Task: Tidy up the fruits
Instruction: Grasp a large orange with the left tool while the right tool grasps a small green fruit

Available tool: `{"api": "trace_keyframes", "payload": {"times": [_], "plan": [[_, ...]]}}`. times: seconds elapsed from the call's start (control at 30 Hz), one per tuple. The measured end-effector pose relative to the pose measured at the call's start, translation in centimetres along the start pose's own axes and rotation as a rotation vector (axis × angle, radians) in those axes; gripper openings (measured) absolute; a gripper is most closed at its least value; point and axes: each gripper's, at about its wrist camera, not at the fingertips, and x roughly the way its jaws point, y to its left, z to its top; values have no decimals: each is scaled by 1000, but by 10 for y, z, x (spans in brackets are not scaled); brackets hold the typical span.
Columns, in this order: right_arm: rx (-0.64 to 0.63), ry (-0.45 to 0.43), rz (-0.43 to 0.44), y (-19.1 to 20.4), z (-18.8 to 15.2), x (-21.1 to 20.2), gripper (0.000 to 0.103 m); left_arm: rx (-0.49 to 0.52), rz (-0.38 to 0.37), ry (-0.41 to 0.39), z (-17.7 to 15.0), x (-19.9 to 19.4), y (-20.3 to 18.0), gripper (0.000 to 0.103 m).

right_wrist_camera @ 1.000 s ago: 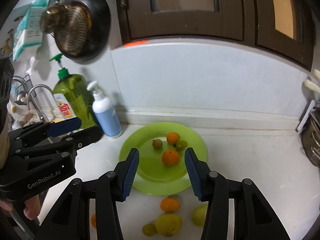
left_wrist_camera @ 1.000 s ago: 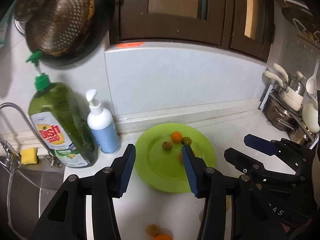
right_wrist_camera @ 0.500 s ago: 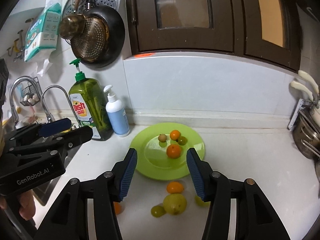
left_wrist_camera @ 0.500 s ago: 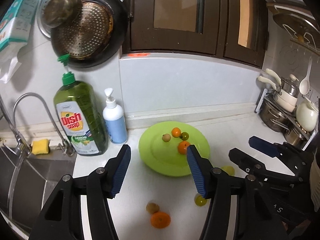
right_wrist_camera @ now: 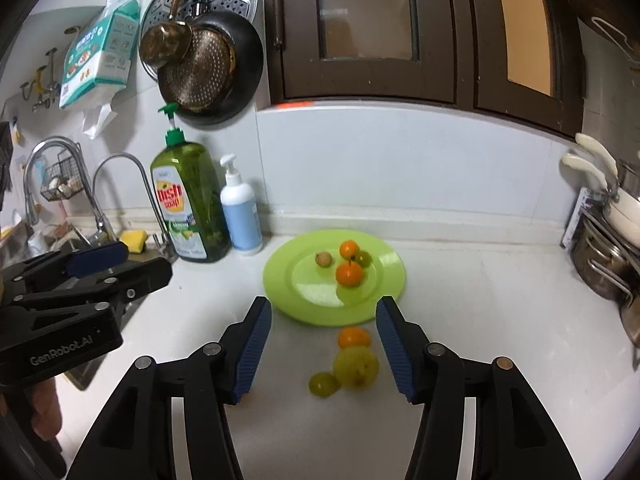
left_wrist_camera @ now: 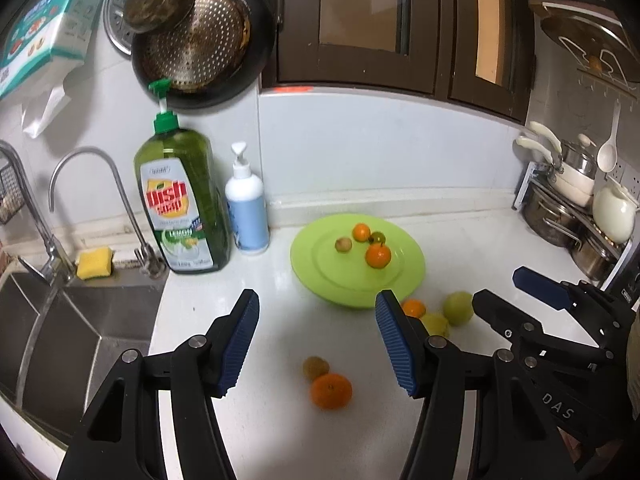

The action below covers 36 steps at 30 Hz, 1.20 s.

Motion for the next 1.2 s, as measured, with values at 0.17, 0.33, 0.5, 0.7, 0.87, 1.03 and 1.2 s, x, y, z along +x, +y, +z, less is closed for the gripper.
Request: {"api": "trace_keyframes", "payload": {"times": [0.17, 0.33, 0.5, 0.7, 0.87, 1.03, 1.2], "plan": [[7, 49, 7, 2, -19, 5, 56, 35, 26, 8, -22, 1, -1, 60], [10, 87, 8, 3, -36, 10, 56, 57, 28, 41, -43, 6, -1, 60], [5, 120, 11, 4, -52, 16, 56, 73, 33, 61, -61, 13, -3, 60], [5, 157, 9, 7, -67, 29, 56, 92, 32, 76, -76, 24, -4, 60], [-2, 196, 11, 9, -77, 43, 55, 97, 24, 104, -86, 37, -4, 60], [-7, 215, 6, 11, -84, 55, 55, 97, 9, 121, -94, 49, -5, 59], [-9, 228, 7, 11, -88, 66, 55, 91, 3, 134, -100, 60, -7, 59]]}}
